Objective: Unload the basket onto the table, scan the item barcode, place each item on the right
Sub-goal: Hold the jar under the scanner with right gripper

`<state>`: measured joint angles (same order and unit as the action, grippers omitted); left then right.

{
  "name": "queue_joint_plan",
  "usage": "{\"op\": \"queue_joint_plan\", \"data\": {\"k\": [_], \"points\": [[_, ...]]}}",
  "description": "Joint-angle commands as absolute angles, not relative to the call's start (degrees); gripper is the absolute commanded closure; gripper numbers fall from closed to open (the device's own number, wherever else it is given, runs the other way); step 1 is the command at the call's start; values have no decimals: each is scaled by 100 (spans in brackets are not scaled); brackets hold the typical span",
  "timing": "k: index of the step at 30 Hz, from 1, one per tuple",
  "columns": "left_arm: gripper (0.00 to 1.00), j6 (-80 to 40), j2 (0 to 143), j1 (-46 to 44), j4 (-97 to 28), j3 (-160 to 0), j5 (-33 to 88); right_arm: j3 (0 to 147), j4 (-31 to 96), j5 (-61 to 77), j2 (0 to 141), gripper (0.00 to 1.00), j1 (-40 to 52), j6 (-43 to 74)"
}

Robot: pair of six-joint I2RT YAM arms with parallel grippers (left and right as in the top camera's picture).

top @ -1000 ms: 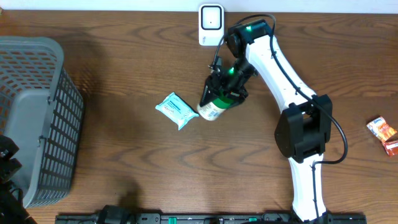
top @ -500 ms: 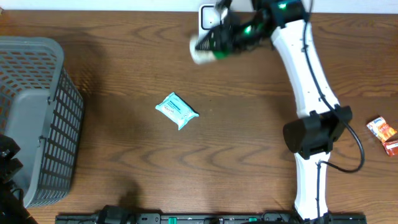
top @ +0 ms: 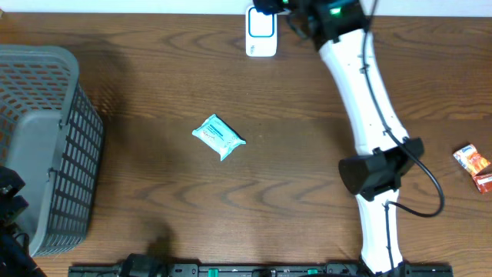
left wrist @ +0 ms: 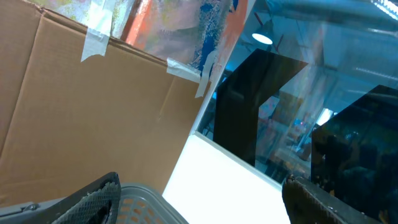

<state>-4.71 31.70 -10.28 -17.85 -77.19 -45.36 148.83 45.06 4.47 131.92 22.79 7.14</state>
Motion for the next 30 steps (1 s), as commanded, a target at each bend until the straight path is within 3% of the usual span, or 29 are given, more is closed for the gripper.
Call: {"op": "queue_joint_plan", "data": {"k": [1,12,25,30], "points": [[17,-526,3120,-1004,-1776,-7708,-4582,14337,3667,-711,13627,42,2370,659],[17,-528,3120,-1004,-1774,-7708,-4543,14029,1758,-1649,14772,34,2410,681],[17,-526,3120,-1004,-1798,-7708,-4543,14040,1481,-1949,15043,34,2388,764],[17,-526,3120,-1004,-1796,-7708,-4543,14049,1918,-1949,14597,35,2335,766]]}}
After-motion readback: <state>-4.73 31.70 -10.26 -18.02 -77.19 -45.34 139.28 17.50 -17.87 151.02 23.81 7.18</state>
